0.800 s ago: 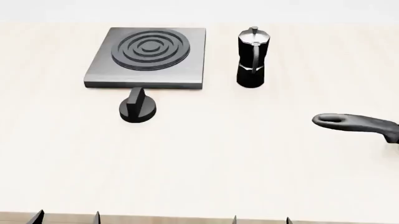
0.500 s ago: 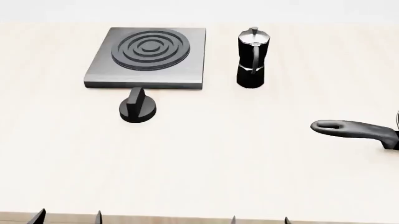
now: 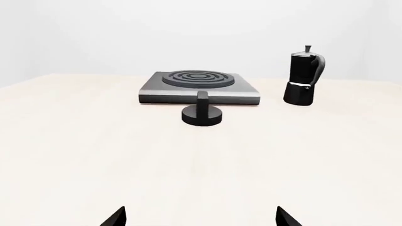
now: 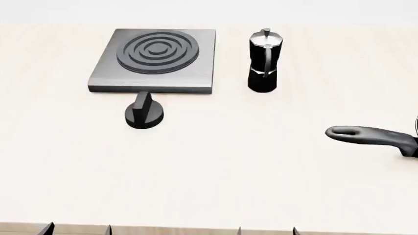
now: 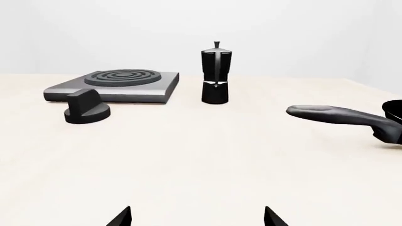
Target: Put the moka pot on the stove.
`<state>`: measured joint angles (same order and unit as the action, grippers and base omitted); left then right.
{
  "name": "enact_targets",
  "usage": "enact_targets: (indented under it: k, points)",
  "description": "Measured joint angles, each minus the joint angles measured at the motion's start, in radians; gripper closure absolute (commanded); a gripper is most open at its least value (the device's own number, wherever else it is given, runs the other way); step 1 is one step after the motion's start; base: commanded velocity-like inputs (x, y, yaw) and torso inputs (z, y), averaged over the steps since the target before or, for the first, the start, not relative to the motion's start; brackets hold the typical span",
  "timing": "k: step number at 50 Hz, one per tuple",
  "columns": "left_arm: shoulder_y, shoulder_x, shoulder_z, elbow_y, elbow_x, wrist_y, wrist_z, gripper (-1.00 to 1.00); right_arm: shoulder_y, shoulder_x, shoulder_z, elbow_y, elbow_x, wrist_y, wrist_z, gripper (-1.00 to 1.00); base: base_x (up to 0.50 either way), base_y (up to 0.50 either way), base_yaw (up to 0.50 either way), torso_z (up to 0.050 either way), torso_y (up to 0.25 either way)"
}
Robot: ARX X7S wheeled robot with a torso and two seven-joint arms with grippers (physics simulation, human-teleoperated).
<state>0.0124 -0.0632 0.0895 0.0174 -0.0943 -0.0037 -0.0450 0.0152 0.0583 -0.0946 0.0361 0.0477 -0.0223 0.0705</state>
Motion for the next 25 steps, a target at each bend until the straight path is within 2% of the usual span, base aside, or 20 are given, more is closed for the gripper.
enact_targets:
  k: [25]
  points:
    - [0.005,-0.036,0.038,0.014,-0.029,0.036,-0.046,-1.00,-0.021,0.040,-0.056,-0.081,0.012,0.002,0.048,-1.00,0.00,0.00,0.00,0.000,0.000]
